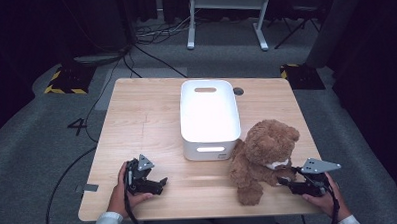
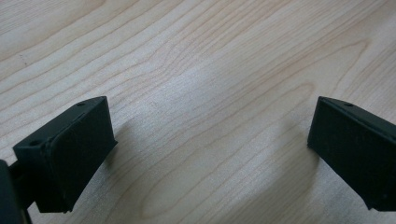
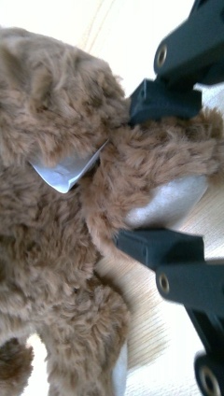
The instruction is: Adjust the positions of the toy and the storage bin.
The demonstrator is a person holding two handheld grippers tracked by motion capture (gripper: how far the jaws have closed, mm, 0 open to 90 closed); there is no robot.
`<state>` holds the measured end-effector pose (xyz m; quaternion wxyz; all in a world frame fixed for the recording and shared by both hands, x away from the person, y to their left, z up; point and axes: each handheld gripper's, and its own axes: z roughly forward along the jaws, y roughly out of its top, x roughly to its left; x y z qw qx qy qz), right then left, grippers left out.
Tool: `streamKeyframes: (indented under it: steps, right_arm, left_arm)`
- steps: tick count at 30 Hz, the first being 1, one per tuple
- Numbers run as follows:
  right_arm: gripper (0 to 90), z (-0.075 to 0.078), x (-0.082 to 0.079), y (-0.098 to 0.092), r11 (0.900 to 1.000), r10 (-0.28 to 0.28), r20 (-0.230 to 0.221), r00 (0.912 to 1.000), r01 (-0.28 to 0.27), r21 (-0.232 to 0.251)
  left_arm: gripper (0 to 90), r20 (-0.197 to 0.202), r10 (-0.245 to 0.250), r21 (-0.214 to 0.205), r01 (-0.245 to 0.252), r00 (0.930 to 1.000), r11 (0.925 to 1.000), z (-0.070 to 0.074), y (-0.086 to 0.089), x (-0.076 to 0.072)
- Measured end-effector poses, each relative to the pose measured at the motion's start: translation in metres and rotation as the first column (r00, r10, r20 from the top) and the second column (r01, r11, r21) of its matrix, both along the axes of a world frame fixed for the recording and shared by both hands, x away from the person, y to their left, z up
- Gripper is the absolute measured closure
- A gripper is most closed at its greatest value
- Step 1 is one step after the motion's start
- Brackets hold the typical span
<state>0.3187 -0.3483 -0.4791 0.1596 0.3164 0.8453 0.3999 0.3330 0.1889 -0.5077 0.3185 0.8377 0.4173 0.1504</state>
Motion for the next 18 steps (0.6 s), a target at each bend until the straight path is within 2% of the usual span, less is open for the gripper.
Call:
streamKeyframes:
  steps: [7,18]
  right_arm:
    - [58.2,0.000,0.003,-0.004,0.9999,0.006,-0.021,0.9998,-0.007,-0.009]
    - [60.0,-0.001,0.009,-0.010,0.9993,-0.024,-0.029,0.9993,0.023,-0.029]
  left_arm:
    - [0.6,0.001,-0.001,0.002,0.001,1.0000,1.0000,0.000,0.000,0.000]
    - [0.5,-0.001,0.000,0.000,0.000,1.0000,1.0000,0.000,0.000,0.000]
